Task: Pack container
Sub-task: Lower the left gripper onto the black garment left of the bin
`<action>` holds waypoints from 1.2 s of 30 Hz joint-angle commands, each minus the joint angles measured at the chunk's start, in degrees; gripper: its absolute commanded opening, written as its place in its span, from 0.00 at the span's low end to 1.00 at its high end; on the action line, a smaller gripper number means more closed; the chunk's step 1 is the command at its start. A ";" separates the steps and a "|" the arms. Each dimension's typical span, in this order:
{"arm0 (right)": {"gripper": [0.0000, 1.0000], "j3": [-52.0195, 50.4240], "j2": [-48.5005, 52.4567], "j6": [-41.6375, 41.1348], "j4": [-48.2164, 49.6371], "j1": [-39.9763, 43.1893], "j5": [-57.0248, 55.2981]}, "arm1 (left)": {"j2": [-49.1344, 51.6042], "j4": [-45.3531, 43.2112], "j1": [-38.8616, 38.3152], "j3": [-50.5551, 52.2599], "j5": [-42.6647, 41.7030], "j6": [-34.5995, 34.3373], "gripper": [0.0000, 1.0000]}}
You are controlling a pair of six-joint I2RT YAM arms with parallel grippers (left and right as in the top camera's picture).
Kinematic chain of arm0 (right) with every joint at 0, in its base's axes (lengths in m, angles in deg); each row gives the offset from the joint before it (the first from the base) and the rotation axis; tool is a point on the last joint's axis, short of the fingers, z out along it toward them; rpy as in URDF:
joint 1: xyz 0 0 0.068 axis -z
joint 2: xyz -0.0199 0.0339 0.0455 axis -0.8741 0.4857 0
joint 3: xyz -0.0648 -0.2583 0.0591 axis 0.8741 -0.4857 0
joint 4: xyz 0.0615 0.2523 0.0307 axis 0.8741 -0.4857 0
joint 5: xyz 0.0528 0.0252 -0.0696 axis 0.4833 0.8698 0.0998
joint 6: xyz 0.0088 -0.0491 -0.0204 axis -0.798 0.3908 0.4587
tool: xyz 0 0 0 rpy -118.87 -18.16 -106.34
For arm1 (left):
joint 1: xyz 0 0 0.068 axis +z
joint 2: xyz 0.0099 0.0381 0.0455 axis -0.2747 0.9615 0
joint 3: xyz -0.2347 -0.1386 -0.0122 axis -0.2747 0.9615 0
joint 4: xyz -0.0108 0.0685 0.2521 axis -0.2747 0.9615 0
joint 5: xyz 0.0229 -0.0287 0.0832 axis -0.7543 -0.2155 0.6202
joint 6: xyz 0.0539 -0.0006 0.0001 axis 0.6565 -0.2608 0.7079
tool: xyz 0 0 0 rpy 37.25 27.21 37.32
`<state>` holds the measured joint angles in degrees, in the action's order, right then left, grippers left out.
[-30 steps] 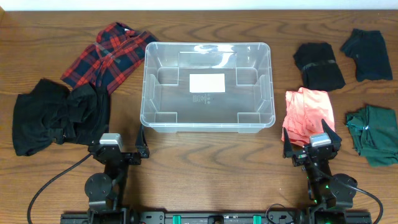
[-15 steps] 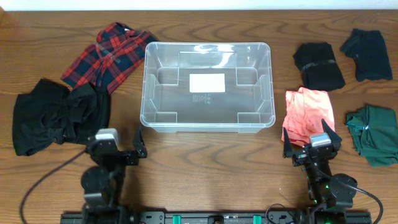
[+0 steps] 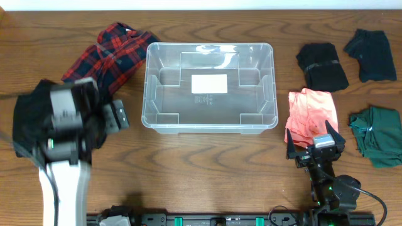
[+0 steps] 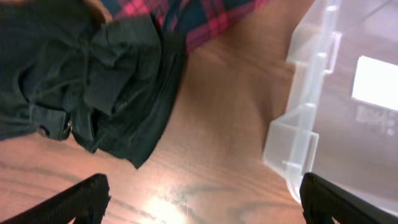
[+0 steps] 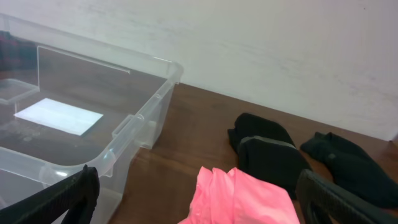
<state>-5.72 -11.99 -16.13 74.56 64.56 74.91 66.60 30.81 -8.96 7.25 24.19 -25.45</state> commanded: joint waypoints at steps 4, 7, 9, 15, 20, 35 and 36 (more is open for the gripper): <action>0.99 -0.13 -0.31 0.37 -0.20 0.83 -0.11 | 10.95 2.69 0.28 -2.99 0.33 0.70 0.98; 0.99 -0.13 -0.31 0.37 -0.20 0.83 -0.11 | 14.53 2.32 0.28 -2.99 0.28 0.66 0.98; 0.99 -0.13 -0.31 0.37 -0.20 0.83 -0.11 | 16.26 1.42 0.28 -2.99 0.61 0.79 0.98; 0.99 -0.13 -0.31 0.37 -0.20 0.83 -0.11 | 21.40 -3.04 0.28 -2.99 5.92 7.39 0.98; 0.99 -0.13 -0.31 0.37 -0.20 0.83 -0.11 | 26.16 -6.62 0.28 -2.99 17.64 7.17 0.98; 0.99 -0.13 -0.31 0.37 -0.20 0.83 -0.11 | 41.75 -14.62 0.28 -2.99 33.46 10.43 0.98; 0.99 -0.13 -0.31 0.37 -0.20 0.83 -0.11 | 42.47 -15.04 0.28 -2.99 33.81 10.43 0.98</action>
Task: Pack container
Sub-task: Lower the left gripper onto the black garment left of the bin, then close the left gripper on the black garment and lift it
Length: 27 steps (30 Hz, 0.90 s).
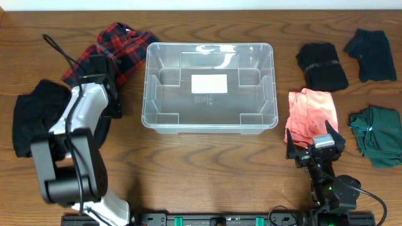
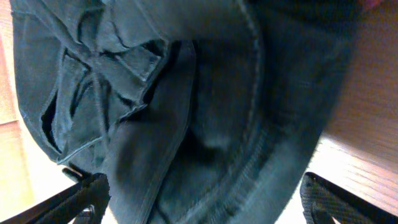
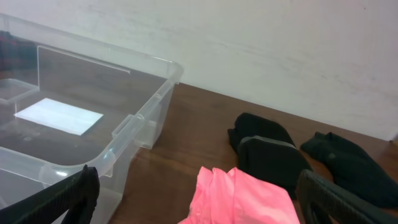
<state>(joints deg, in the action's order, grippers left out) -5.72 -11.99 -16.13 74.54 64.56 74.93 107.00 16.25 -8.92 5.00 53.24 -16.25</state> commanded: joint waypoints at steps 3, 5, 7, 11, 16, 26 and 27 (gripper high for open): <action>0.99 -0.13 -0.31 0.37 -0.17 0.83 -0.13 | 3.61 -2.25 0.24 -0.74 4.94 1.46 0.98; 0.99 -0.13 -0.31 0.37 -0.17 0.83 -0.13 | 4.28 -3.56 0.24 -0.74 4.94 1.88 0.98; 0.99 -0.13 -0.31 0.37 -0.17 0.83 -0.13 | 4.96 -4.76 0.24 -0.74 4.92 2.08 0.98; 0.99 -0.13 -0.31 0.37 -0.17 0.83 -0.13 | 6.21 -6.01 -0.37 -0.74 4.83 2.38 0.98; 0.99 -0.13 -0.31 0.37 -0.17 0.83 -0.13 | 6.34 -6.91 -2.62 -0.74 2.73 3.17 0.98; 0.99 -0.13 -0.31 0.37 -0.17 0.83 -0.13 | 6.34 -6.64 -3.67 -0.74 0.00 1.62 0.98; 0.99 -0.13 -0.31 0.37 -0.17 0.83 -0.13 | 6.34 -6.71 -3.43 -0.74 -0.02 1.20 0.98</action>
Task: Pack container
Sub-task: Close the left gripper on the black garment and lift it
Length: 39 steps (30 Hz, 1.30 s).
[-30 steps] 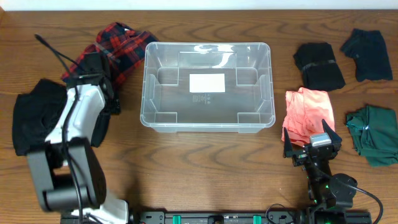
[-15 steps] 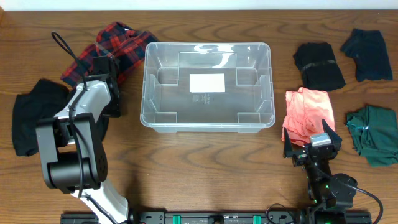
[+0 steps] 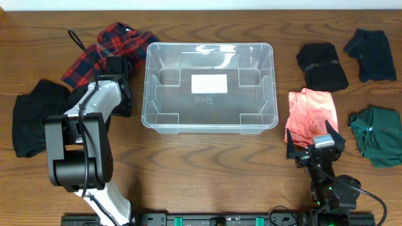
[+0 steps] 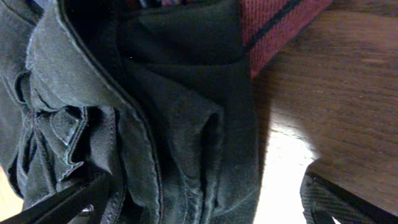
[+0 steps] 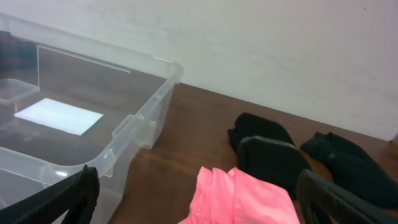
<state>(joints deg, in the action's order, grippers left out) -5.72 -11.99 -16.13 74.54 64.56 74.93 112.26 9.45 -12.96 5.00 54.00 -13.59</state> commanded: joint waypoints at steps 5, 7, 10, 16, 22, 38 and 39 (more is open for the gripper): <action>0.99 -0.13 -0.31 0.37 -0.17 0.83 -0.13 | 1.53 -0.52 3.48 -0.74 -0.76 -2.43 0.98; 0.99 -0.13 -0.31 0.37 -0.17 0.83 -0.13 | 2.01 -0.52 5.07 -0.68 -0.76 -2.43 0.98; 0.99 -0.13 -0.31 0.37 -0.17 0.83 -0.13 | 3.15 -0.52 7.43 -0.68 -0.37 -2.64 0.98; 0.99 -0.13 -0.31 0.37 -0.17 0.83 -0.13 | 4.11 -0.33 9.22 -0.68 1.20 -3.26 0.69; 0.99 -0.13 -0.31 0.37 -0.17 0.83 -0.13 | 3.87 0.94 8.81 -0.72 1.18 -3.54 0.19; 0.99 -0.13 -0.31 0.37 -0.17 0.83 -0.13 | -9.46 28.92 8.57 -21.00 -8.02 -19.82 0.06; 0.99 -0.13 -0.31 0.37 -0.17 0.83 -0.13 | -10.34 30.56 8.57 -22.56 -9.46 -19.82 0.06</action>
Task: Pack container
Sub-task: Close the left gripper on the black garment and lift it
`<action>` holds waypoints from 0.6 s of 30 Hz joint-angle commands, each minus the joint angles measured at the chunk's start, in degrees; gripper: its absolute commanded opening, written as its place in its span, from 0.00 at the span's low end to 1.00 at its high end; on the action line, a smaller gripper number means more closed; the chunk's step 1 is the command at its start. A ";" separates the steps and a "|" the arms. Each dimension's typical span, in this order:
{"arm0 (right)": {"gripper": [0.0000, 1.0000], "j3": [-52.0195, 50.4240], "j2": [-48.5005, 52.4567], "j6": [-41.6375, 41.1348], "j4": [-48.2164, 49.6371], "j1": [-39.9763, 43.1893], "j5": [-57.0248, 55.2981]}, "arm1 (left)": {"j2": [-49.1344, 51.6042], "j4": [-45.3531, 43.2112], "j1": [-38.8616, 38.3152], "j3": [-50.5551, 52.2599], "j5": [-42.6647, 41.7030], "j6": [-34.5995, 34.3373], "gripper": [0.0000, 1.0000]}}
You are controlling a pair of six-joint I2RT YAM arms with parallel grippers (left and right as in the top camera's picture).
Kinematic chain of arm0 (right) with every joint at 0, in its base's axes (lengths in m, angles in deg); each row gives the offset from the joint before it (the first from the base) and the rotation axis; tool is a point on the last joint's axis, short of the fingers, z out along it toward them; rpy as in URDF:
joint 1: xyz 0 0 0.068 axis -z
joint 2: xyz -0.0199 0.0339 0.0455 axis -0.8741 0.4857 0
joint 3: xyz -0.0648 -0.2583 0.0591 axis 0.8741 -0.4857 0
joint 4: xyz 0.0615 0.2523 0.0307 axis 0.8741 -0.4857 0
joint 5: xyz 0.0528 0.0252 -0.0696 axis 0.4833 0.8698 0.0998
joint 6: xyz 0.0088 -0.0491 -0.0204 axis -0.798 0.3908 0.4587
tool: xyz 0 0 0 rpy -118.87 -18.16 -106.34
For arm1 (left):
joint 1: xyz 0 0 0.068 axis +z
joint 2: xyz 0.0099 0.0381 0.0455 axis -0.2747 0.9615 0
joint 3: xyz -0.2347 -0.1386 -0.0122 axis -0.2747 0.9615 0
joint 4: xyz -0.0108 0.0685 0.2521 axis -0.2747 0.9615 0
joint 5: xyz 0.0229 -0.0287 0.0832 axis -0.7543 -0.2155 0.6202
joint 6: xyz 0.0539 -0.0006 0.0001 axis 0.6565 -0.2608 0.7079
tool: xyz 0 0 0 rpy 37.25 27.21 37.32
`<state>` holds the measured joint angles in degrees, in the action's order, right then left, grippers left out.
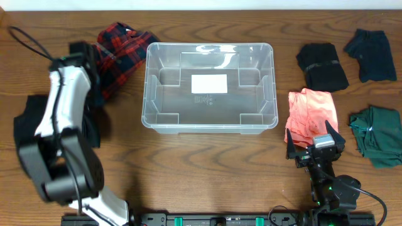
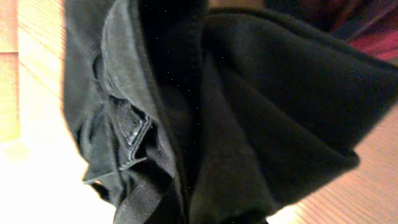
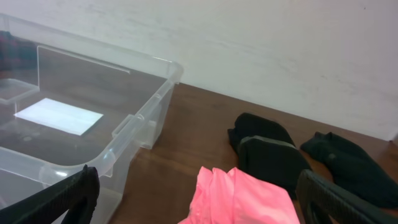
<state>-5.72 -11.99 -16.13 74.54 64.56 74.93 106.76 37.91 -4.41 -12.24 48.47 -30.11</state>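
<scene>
The clear plastic container (image 1: 149, 94) stands empty mid-table; its rim (image 3: 143, 68) also shows in the right wrist view. A black garment (image 1: 25, 129) lies at the far left. My left gripper (image 1: 93, 94) is down on it beside the red plaid shirt (image 1: 122, 41). Black cloth (image 2: 236, 124) fills the left wrist view. No fingertips show at that view's lower corners, so the jaws appear shut on the cloth. My right gripper (image 1: 315, 150) stands open, nothing in it, just short of a pink garment (image 1: 312, 113), with pink cloth (image 3: 242, 196) between its spread fingers.
Right of the container lie a folded black garment (image 1: 321, 66), a dark teal one (image 1: 370, 53) and a green one (image 1: 377, 135). A white wall (image 3: 280, 43) runs behind the table. The left arm's white link (image 1: 56, 100) crosses the left side.
My left gripper has moved left, away from the container's wall. Its fingertips showed open at the view's corners; now only black cloth shows there. The right arm has not moved.
My left gripper was open over bare wood between the black garment and the container. Then it was open close over the garment, then at the garment's edge by the plaid shirt. Now it is buried in the black cloth. The right gripper stayed open throughout.
</scene>
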 commanded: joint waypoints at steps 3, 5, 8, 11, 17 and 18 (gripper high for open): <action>0.99 -0.13 -0.31 0.37 -0.17 0.83 -0.13 | -7.58 6.88 0.02 -9.64 -9.01 -3.23 0.06; 0.99 -0.13 -0.31 0.37 -0.17 0.83 -0.13 | -9.27 9.29 0.02 -11.61 -13.25 -2.73 0.06; 0.99 -0.13 -0.31 0.37 -0.17 0.83 -0.13 | -11.26 12.72 0.02 -14.29 -18.56 -1.90 0.06; 0.99 -0.13 -0.31 0.37 -0.17 0.83 -0.13 | -12.74 15.69 0.02 -16.61 -23.10 -0.50 0.06; 0.99 -0.13 -0.31 0.37 -0.17 0.83 -0.13 | -13.57 22.64 0.02 -23.63 -28.59 3.28 0.06; 0.99 -0.13 -0.31 0.37 -0.17 0.83 -0.13 | -13.57 23.78 0.02 -24.96 -28.57 3.50 0.06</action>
<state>-5.72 -11.99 -16.13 74.54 64.56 74.91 95.41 60.44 -4.41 -32.20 22.31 -29.43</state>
